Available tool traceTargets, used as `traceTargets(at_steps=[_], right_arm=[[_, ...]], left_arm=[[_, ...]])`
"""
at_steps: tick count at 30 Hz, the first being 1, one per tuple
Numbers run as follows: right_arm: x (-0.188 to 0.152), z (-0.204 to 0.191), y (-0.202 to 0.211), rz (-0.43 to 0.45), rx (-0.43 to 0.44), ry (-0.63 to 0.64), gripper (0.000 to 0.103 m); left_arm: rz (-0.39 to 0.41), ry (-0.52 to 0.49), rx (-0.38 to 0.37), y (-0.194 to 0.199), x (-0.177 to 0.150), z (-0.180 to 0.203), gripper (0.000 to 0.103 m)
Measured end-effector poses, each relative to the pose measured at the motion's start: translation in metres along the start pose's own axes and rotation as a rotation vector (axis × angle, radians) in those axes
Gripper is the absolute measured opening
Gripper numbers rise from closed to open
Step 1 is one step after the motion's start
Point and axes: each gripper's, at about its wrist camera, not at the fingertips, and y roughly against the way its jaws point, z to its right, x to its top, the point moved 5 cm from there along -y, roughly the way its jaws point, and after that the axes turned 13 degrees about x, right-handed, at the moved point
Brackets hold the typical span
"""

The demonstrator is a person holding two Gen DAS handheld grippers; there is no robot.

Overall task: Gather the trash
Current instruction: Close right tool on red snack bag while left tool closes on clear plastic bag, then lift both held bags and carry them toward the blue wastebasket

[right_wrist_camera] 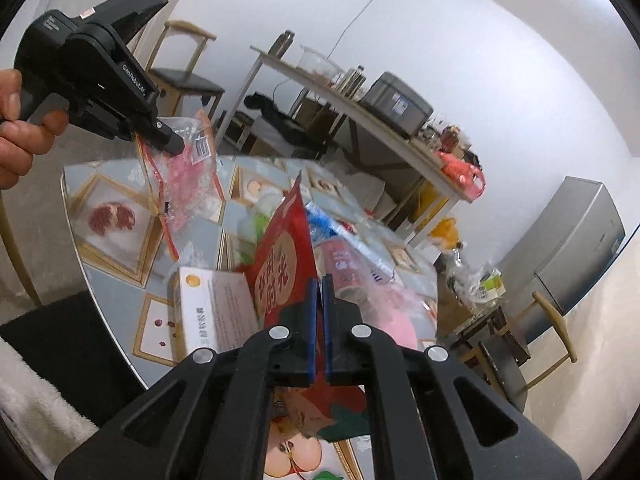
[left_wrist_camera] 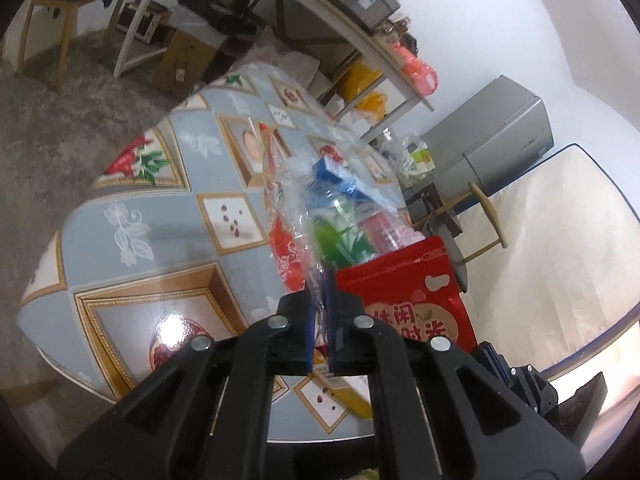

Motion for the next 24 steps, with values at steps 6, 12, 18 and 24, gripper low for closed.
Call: traceTargets(at_steps=[6,12,18,24], right_arm=[[0.005,0.011,0.026,0.069,-0.033,-0.024,0.002],[0.003,0.029,0.05,0.124,-0.085,-0.079,0.001],[-0.012,0.055,0.061,0.117,-0.089,-0.199,0.001],[-0.066,0.089,0.047,0.007,0.2,-0.549,0.008]], left_arm=[[0.051,-0.032,-0.002,0.023,0.001,0.017,0.003],[0.077,-0.078,-0.018,0.037,0.0,0.043,0.003],[0.07,-0.136,-0.04,0.033,-0.006,0.073,0.003],[0.034,-0.168,-0.047,0.019,-0.02,0.09,0.003]])
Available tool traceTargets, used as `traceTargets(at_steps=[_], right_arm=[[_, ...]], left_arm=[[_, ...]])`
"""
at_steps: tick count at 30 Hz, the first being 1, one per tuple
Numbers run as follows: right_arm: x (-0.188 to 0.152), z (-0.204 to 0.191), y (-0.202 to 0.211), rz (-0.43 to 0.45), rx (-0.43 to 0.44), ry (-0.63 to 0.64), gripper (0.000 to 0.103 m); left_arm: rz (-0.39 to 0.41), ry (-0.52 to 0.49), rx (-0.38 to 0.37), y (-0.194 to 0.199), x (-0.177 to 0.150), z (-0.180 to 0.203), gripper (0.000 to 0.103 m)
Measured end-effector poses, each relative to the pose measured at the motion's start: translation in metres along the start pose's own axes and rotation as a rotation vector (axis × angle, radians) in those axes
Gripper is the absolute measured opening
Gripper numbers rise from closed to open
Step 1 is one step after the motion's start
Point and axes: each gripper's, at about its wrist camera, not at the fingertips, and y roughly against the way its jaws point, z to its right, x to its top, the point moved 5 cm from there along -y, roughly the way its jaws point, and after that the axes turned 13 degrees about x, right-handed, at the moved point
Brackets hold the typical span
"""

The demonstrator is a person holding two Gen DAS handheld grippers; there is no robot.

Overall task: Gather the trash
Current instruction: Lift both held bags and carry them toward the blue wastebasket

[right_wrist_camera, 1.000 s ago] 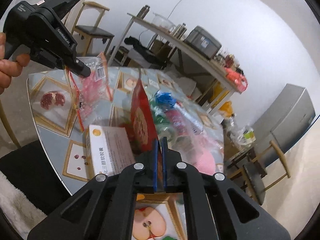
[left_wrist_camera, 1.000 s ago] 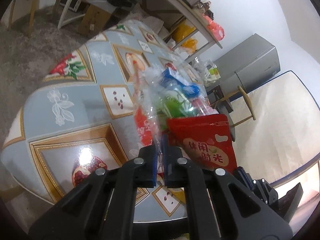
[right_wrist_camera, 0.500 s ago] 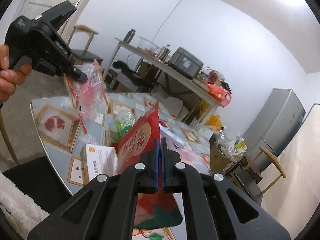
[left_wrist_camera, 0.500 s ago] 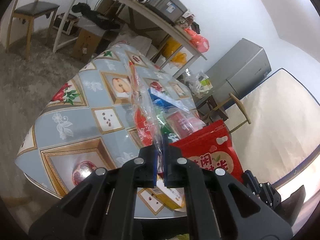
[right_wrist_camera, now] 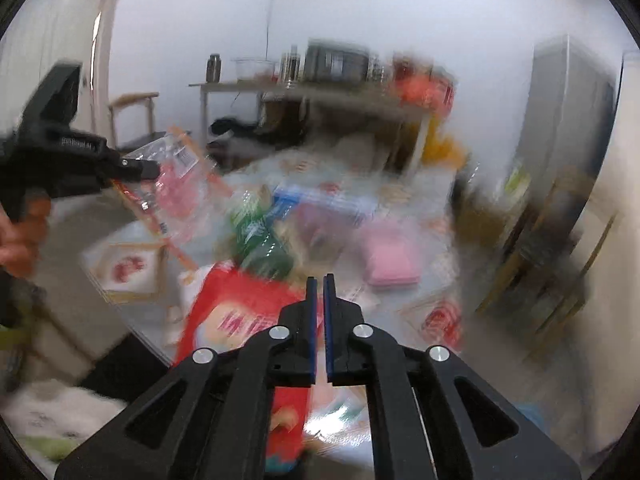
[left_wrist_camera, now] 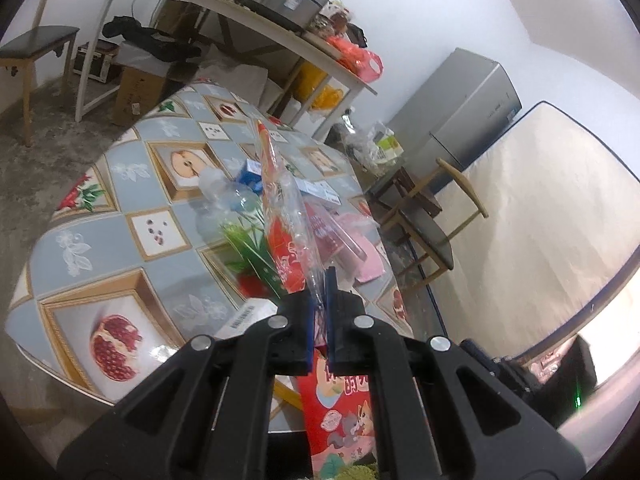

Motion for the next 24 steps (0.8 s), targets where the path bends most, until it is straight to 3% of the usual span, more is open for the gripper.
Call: traceTargets(at_steps=[3,5,9,17,24], right_arm=[[-0.03,0.029,-0.013,-0.105,0.152,-0.213,0.029],[-0.054,0.049,-0.027,-0.182,0.268,-0.379,0.033],[-0.084,0.065,-0.056,-0.273,0.405,-0.577,0.037],[-0.093,0.073,-0.1,-0.322,0.52,-0.675,0.048],[-0.084,0.077,-0.122,-0.325,0.669,-0.728,0.048]], left_arm=[[-0.022,-0.003,-0.003,-0.007,-0.005,0.0,0.003],[-0.035,-0.001,-0.003,-0.011,-0.008,-0.003,0.003],[-0.057,0.006,-0.005,-0.016,-0.012,-0.004,0.003],[-0.09,-0.013,-0.031,-0.028,-0.025,-0.006,0.003],[-0.095,-0.023,-0.048,-0.035,-0.026,-0.007,0.003]])
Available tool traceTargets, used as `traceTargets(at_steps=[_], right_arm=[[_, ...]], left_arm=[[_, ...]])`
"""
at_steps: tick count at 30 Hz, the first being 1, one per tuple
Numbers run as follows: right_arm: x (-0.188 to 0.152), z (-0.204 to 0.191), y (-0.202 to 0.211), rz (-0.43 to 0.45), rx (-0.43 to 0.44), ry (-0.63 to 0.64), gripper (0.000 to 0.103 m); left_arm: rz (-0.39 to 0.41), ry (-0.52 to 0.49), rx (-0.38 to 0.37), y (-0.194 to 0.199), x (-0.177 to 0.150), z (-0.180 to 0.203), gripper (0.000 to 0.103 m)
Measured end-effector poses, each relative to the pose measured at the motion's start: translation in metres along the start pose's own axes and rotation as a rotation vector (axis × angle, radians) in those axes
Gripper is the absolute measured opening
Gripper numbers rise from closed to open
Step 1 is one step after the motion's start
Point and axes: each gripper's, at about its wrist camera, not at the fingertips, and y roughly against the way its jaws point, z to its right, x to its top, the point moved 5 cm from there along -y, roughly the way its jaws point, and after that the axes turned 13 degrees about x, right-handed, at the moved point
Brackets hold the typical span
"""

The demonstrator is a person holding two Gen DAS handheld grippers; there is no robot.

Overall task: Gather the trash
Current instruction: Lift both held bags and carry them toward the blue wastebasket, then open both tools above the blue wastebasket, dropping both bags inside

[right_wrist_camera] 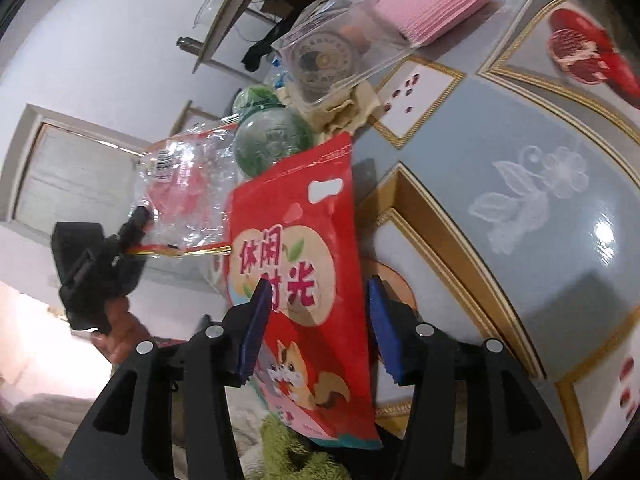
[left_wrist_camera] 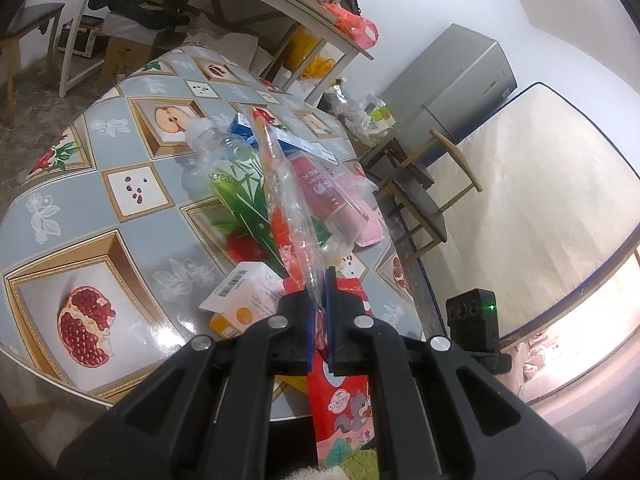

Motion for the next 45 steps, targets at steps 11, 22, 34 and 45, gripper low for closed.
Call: traceTargets(at_steps=[11,22,34,45], right_arm=[[-0.014,-0.002,0.01,0.002,0.047,-0.03,0.012],[-0.033,-0.035,0.064,0.166,0.11,0.035,0.006],[-0.086,-0.016,0.228,0.585,0.022,0.019,0.006],[-0.167,0.091,0.405,1.003,-0.427,-0.256,0.006]], left_arm=[[0.007,-0.004,0.014,0.001,0.002,-0.001,0.003],[0.054,-0.064,0.014,0.023,0.006,0.031,0.003],[-0.033,-0.361,-0.134,-0.021,0.005,0.185,0.003],[-0.467,-0.724,-0.246,-0.202,-0.097,0.409,0.003]])
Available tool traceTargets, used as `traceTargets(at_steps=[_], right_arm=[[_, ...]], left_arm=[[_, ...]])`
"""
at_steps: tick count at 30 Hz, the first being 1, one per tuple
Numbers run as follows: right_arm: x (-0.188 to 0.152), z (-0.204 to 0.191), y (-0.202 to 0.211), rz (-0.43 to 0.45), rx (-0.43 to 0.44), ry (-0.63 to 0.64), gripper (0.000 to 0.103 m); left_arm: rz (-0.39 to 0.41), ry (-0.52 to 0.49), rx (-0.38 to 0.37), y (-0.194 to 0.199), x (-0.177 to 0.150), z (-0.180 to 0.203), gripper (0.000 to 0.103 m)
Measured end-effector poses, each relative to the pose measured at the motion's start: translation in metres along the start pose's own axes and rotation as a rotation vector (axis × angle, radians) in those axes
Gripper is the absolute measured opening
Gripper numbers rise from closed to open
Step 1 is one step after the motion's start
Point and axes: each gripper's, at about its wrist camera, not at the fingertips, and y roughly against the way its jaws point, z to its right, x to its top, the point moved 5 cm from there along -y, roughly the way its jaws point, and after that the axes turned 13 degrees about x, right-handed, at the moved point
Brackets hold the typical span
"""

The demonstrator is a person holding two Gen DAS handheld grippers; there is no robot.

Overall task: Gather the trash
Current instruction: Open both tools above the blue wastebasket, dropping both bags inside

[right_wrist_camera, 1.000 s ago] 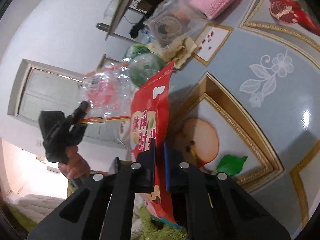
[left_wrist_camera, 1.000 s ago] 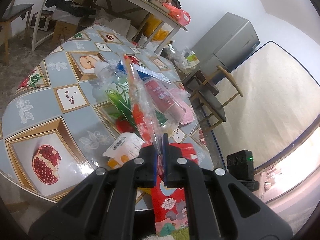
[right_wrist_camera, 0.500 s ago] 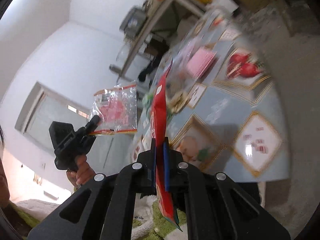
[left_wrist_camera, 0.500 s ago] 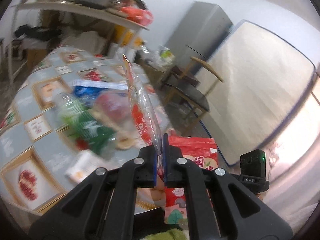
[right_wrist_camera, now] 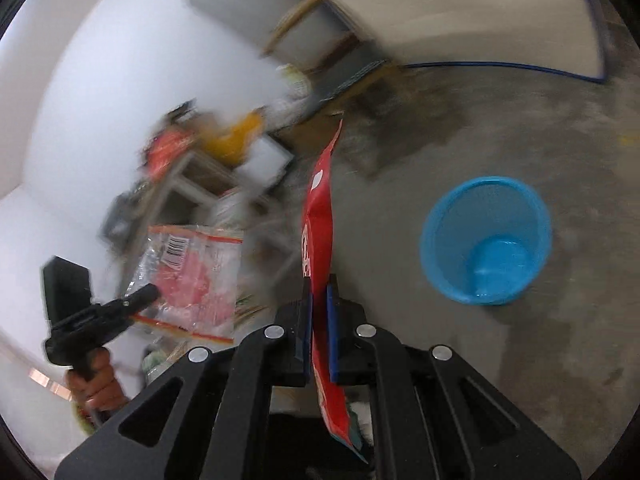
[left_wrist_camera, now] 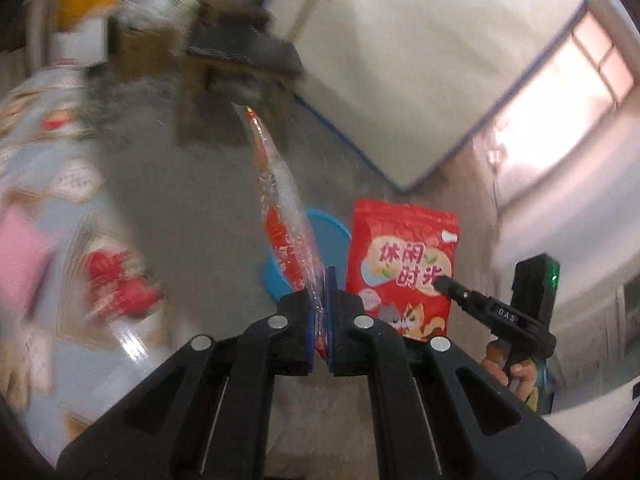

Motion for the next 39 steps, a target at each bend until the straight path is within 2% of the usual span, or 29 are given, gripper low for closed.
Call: traceTargets(at_steps=[2,8,11,15,16,17,19,20,21,26,29,32,35,37,39], right_arm=[[0.009,0.031,-0.003,0.022,-0.082,-0.036,0.006],[0.038,0.105,-0.033,0.054,-0.215,-0.138,0.006],[0.051,0.131,-0.048,0.076,-0.282,-0.155,0.006],[0.066,0.164,-0.065,0.103,-0.367,-0.172,0.007],[0.069,0.169,-0.072,0.108,-0.388,-0.17,0.009],[0.072,0.175,-0.08,0.104,-0.393,-0.167,0.011],[0.073,0.19,-0.093,0.088,-0.408,-0.194,0.024],[0.072,0.199,-0.098,0.081,-0.428,-0.211,0.037],[0.072,0.205,-0.1,0.084,-0.441,-0.22,0.041],[0.062,0.221,-0.096,0.114,-0.46,-0.246,0.043],[0.052,0.216,-0.085,0.12,-0.458,-0.248,0.043],[0.044,0.201,-0.071,0.107,-0.48,-0.2,0.046],[0.034,0.179,-0.055,0.093,-0.51,-0.129,0.055],[0.026,0.158,-0.043,0.085,-0.53,-0.076,0.06],[0.02,0.138,-0.031,0.087,-0.545,-0.032,0.069]], left_arm=[[-0.078,-0.054,0.004,-0.047,0.013,0.027,0.003],[-0.233,-0.171,0.068,-0.171,0.027,0.08,0.003],[-0.28,-0.183,0.073,-0.215,0.027,0.093,0.003],[-0.289,-0.206,0.115,-0.252,0.031,0.104,0.003],[-0.281,-0.209,0.132,-0.26,0.032,0.112,0.009],[-0.28,-0.207,0.147,-0.267,0.035,0.111,0.027],[-0.271,-0.183,0.199,-0.277,0.039,0.104,0.054],[-0.247,-0.163,0.215,-0.278,0.041,0.1,0.055],[-0.242,-0.154,0.213,-0.278,0.042,0.096,0.055],[-0.242,-0.113,0.178,-0.269,0.037,0.082,0.055],[-0.233,-0.114,0.17,-0.256,0.036,0.077,0.055],[-0.217,-0.128,0.159,-0.24,0.035,0.074,0.057],[-0.174,-0.133,0.123,-0.201,0.034,0.069,0.062],[-0.142,-0.13,0.111,-0.177,0.034,0.065,0.062],[-0.098,-0.14,0.115,-0.145,0.031,0.058,0.063]])
